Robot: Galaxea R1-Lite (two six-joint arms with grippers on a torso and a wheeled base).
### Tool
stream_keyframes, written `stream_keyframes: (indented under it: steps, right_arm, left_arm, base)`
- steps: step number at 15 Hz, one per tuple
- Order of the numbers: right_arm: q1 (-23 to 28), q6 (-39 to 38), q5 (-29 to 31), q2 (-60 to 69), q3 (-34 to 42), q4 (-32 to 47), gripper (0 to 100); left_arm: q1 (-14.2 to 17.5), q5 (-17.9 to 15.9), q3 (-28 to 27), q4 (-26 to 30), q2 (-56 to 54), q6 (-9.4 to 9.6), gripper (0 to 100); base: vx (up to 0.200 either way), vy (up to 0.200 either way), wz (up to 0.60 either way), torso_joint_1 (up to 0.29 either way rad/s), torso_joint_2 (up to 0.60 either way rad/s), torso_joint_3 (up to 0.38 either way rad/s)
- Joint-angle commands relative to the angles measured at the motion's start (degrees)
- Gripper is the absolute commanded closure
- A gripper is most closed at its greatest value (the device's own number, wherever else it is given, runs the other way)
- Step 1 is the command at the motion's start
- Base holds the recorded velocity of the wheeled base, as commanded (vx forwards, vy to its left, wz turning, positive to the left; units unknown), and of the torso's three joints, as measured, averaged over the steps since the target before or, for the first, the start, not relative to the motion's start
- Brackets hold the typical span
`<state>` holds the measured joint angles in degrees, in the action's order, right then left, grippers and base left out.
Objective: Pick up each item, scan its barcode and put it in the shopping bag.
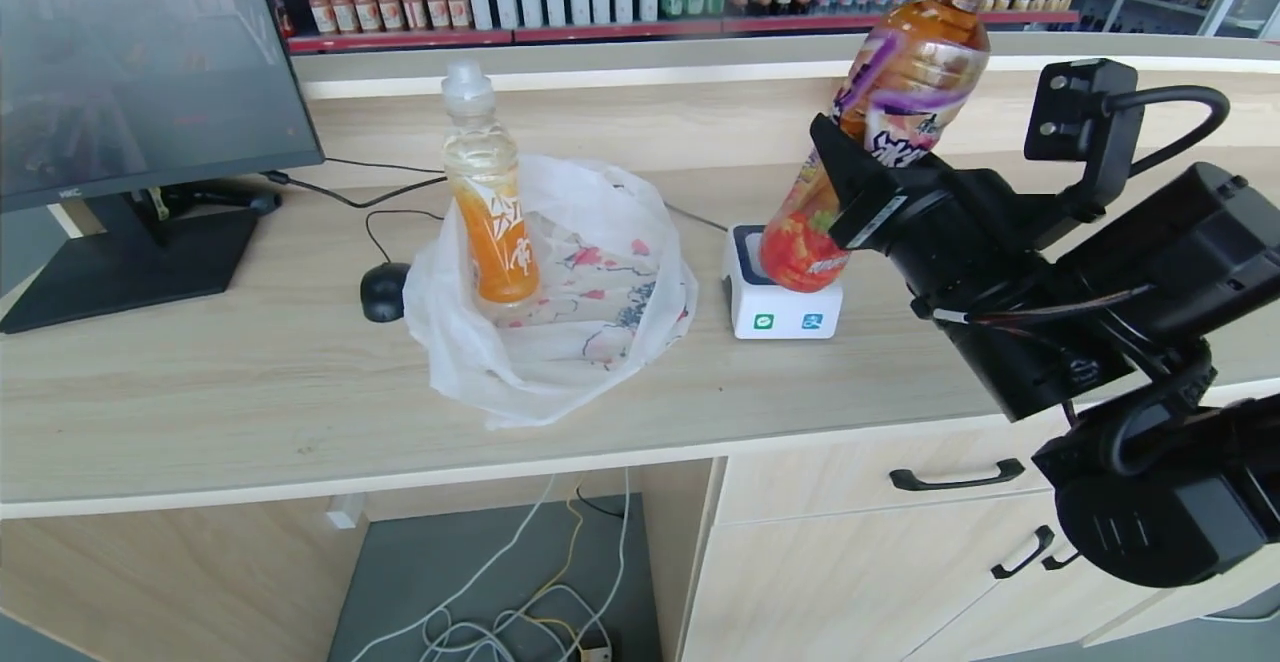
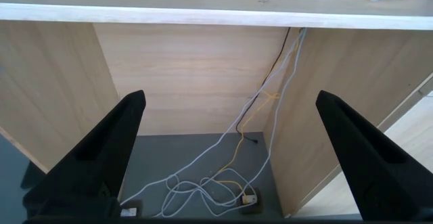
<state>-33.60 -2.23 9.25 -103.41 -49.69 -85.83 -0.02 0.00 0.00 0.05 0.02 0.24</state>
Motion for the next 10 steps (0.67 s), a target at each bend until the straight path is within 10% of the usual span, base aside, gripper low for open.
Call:
stream_keyframes:
  steps: [1,10]
  right_arm:
    - [-0.06,-1.9,0.24,-2.23,-2.61,0.49,100]
    - [4.77,-24.93,2.44,-7.51,-19.31,14.99,100]
  left_arm:
    - [0.02,0.0,0.0,0.04,0.06,0.02,0]
    - [0.02,0.0,0.0,0.04,0.06,0.02,0]
  base:
    - [0.0,0.0,0.0,0.0,0.0,0.0]
    - [0.0,0.0,0.0,0.0,0.0,0.0]
